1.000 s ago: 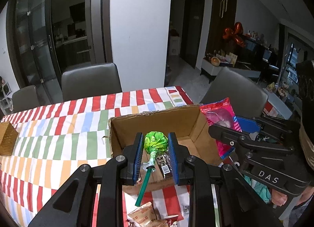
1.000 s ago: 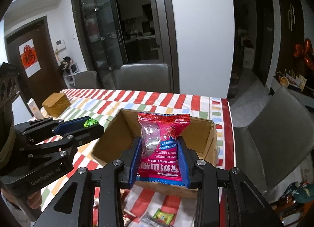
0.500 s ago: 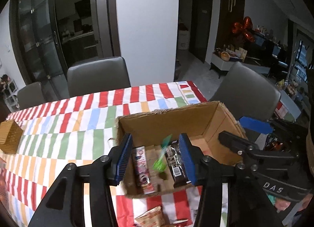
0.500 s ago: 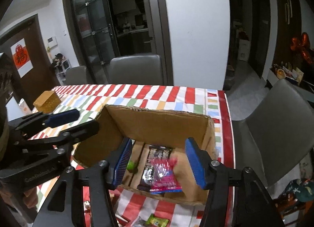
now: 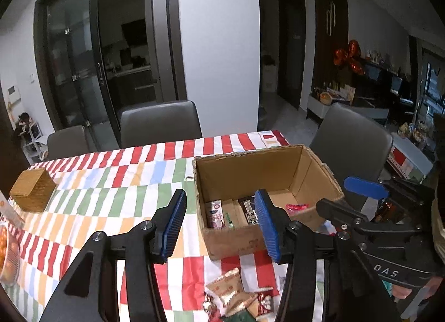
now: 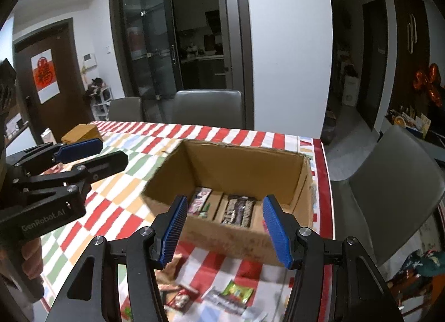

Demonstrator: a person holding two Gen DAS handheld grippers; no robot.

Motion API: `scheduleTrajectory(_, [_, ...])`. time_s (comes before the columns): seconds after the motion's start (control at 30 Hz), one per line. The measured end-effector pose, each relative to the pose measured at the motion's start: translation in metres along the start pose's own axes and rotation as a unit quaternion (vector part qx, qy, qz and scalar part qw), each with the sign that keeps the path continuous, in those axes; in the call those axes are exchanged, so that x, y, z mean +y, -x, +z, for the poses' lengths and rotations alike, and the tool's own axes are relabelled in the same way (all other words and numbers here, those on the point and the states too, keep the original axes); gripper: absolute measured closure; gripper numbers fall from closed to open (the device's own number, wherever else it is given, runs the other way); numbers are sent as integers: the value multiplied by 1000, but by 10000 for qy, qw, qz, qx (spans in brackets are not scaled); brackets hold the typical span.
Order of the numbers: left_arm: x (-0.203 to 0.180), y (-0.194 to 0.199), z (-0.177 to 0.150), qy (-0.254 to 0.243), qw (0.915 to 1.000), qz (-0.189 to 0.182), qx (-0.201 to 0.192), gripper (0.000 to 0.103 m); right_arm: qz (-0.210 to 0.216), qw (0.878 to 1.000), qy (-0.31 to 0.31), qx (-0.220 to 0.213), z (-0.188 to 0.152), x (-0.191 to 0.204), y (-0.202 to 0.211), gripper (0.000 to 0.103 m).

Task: Organize snacks
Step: 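Move both open tools back from the box to the remaining snacks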

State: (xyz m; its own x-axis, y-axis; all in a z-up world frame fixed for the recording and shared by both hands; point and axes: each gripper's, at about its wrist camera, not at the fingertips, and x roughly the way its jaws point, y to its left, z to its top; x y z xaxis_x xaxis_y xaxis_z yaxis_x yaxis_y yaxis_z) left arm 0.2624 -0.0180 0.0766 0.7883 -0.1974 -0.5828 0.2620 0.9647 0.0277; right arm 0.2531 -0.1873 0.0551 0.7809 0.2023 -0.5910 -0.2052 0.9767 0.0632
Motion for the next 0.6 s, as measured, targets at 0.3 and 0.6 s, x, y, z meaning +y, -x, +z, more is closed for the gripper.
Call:
scheduleTrajectory(0.3, [2, 40, -43, 46, 10000, 9, 25, 52, 146, 9995, 280, -75, -33, 25, 28, 46])
scheduleTrajectory(0.6, [6, 60, -93, 148, 9996, 85, 232, 51, 313, 9987, 398, -45, -69, 45, 41, 46])
